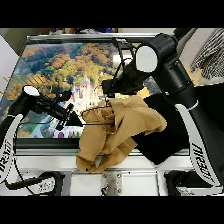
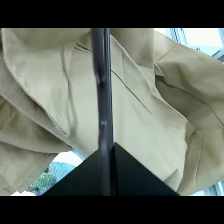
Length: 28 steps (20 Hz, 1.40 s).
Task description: Fold the clothes and pants, and hang the long-sleeved shirts on hangers.
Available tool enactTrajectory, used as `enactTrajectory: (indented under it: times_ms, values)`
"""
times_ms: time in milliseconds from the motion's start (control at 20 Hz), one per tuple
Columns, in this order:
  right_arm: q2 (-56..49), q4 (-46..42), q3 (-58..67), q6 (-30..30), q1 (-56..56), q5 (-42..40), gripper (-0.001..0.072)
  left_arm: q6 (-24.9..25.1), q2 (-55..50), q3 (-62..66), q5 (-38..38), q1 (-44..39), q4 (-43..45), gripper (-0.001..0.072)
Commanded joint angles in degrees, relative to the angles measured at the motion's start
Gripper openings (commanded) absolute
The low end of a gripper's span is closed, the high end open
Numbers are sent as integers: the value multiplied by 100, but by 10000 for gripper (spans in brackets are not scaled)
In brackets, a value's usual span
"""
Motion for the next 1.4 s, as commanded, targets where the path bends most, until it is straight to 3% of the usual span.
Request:
enactTrajectory:
  times_ms: [0,150,250,450,550,700,800,900,1000,1100,1250,1350]
  values:
    - [79,-50,-2,-157,-125,68,546,2,-2,-2,-2,2,20,13]
    - [116,-46,-2,-380,-323,177,546,-39,-2,-2,-4,4,22,13]
    - [175,-44,-2,-1029,-468,284,546,-39,-2,-2,-4,4,24,13]
    - [402,-50,-4,-2931,-697,1056,545,-39,-2,-2,-2,4,24,13]
    - [507,-74,-20,-3123,-717,1123,547,-39,-2,-2,0,2,24,13]
    - [610,70,-35,-4017,-920,841,546,-39,-2,-2,4,2,26,13]
    - [863,964,-264,-4570,-1475,516,546,-39,-2,-2,2,4,26,13]
    - [1239,2549,-787,-5278,-2402,323,546,-39,-2,-2,17,2,26,13]
    - [1672,3545,-1451,-6105,-3305,315,547,-39,-2,-2,11,2,26,13]
    - [2245,4301,-2387,-7042,-4201,214,547,-39,-2,-2,9,2,26,13]
    - [3351,5307,-4301,-8540,-5401,-588,546,-39,-2,-2,9,2,28,13]
    - [3928,5252,-5510,-8931,-5895,-1239,546,-39,-2,-2,9,2,63,13]
